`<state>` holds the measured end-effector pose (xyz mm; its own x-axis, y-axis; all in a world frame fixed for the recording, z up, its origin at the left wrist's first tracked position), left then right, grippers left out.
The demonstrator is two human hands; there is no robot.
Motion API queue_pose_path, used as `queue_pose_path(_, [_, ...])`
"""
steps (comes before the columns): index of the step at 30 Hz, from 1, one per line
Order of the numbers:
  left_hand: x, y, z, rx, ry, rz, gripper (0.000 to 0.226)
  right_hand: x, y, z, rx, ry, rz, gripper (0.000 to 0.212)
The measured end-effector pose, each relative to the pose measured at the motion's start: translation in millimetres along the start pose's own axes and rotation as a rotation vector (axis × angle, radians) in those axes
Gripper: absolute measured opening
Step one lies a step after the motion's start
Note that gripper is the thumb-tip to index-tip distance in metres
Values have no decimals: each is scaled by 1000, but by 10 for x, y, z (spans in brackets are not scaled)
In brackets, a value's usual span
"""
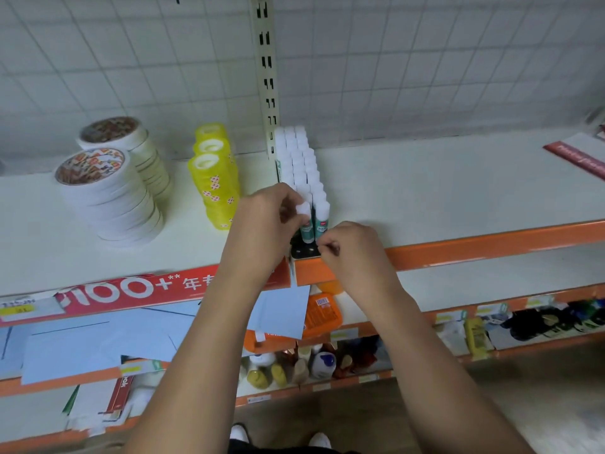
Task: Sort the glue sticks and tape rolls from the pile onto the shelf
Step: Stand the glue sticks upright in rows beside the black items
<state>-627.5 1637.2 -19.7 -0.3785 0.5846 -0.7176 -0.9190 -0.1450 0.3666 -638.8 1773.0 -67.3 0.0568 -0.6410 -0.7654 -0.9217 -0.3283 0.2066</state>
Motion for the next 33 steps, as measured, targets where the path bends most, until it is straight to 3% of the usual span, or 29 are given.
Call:
queue_pose_path(17, [87, -96, -33, -62, -54, 130, 12, 44, 15, 20, 29, -24, 29, 19])
queue_pose_path(22, [-29, -152, -163, -58, -30, 104, 22, -14, -71, -33, 25, 5, 23, 16])
queue_pose_path(29, [-43, -162, -498, 25, 308, -198, 15, -32, -36, -276, -19, 80, 60, 14])
queue_pose_path(33, [77, -164, -529, 48, 313, -366, 23, 66, -2, -330, -5, 69, 36, 17])
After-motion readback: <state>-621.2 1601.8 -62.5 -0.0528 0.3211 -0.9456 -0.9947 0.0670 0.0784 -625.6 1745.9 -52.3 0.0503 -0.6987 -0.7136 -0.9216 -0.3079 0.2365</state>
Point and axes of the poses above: each hand's wrist, its own y-axis towards the middle knuckle, its own x-axis out of the palm, z = x × y, the point moved 9 cm from there along y, towards the middle knuckle, and after that the axes turned 7 degrees about y, right-handed, at the moved point
